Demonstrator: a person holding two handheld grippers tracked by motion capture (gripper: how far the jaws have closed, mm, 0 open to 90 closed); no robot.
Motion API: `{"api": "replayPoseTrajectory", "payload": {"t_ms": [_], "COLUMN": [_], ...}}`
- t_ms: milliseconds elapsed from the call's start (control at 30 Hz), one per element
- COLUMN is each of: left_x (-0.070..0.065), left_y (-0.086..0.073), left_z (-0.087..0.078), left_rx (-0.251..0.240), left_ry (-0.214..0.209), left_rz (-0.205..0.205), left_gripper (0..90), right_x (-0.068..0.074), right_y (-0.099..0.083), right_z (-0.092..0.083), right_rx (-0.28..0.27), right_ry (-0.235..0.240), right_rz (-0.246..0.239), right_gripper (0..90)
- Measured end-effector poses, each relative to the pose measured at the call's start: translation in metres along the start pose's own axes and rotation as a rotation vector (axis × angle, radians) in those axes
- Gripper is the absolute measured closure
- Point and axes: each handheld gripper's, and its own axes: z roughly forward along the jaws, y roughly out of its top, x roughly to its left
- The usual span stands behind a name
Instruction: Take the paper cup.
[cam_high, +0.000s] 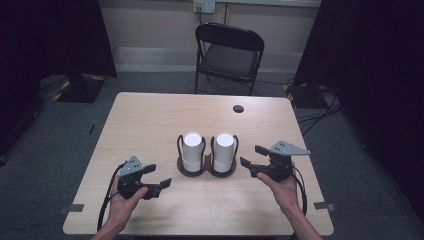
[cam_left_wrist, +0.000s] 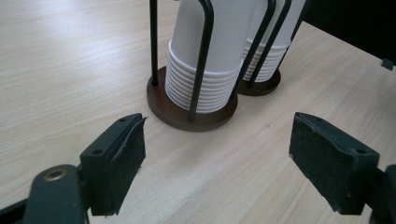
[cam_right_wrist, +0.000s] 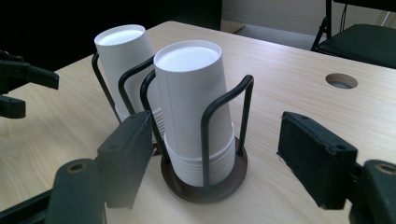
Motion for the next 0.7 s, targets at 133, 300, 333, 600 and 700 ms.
{"api": "replayPoseTrajectory", "payload": {"t_ms": [133,300,333,600,700], "left_x": [-0.001,-0.001,-0.001,-0.002,-0.002], "left_y": [0.000,0.000,0.000,0.001,0.000], "left_z": [0.000,0.001,0.001,0.001,0.002], "left_rx": [0.006,0.007,0.009,0.012,0.013], "left_ry": [0.002,-0.010,-0.010,-0.005,-0.007], "left_rz": [0.002,0.011,0.008,0.012,0.011], "left_gripper": [20.4,20.4,20.4,21.1,21.1], "right_x": [0.000,0.001,0.002,0.004,0.006], "right_y": [0.004,0.011,0.012,0.022,0.027], "right_z": [0.005,0.009,0.010,0.018,0.022], "right_rx": [-0.009,-0.011,-0.015,-0.025,-0.026], "right_ry": [-0.001,0.015,0.014,0.020,0.040], "right_rz": [-0.004,-0.014,-0.015,-0.031,-0.042], "right_gripper": [26.2,26.1,26.1,26.2,26.3]}}
